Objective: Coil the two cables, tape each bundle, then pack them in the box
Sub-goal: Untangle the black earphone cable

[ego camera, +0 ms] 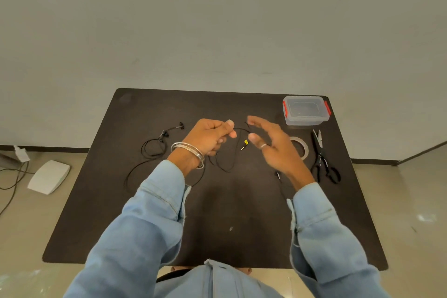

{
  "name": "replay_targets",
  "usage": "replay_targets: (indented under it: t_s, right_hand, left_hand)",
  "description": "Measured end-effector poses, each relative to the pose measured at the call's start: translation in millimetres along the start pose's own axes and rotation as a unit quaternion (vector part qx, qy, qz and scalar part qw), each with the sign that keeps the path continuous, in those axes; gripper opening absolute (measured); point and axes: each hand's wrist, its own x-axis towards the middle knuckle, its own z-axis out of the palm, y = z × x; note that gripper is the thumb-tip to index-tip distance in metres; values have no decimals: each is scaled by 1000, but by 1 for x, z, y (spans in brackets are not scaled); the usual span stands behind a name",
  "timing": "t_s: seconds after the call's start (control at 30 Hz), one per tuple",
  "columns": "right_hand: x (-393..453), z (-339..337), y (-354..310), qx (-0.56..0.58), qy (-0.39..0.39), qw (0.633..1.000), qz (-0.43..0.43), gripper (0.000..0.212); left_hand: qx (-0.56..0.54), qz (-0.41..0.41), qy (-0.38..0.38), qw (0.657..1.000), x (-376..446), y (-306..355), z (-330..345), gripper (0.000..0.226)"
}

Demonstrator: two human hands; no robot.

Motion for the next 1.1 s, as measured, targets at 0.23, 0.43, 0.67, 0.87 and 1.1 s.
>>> replay_targets:
  t_s: [0.23, 0.43, 0.67, 0.87, 1.1]
  right_hand:
    - [13, 7, 0, 236, 108, 965, 30, 28]
    - [21, -6, 36, 101, 323, 915, 221, 26]
    - [10, 12, 1, -86, 85, 989, -82, 37]
    - [17, 4, 2, 131, 76, 988, -44, 26]
    - [43, -12, 42, 29, 233, 956, 176, 28]
  left_hand:
    - [0, -10, 0, 1000, 2, -4, -11, 36]
    - [-28, -12, 24, 999, 0, -14, -27, 34]
    - [-88, -21, -4, 996, 2, -6, -6, 34]
    - [-62, -27, 8, 998, 5, -6, -12, 34]
    - [-94, -37, 39, 994, 4, -13, -22, 32]
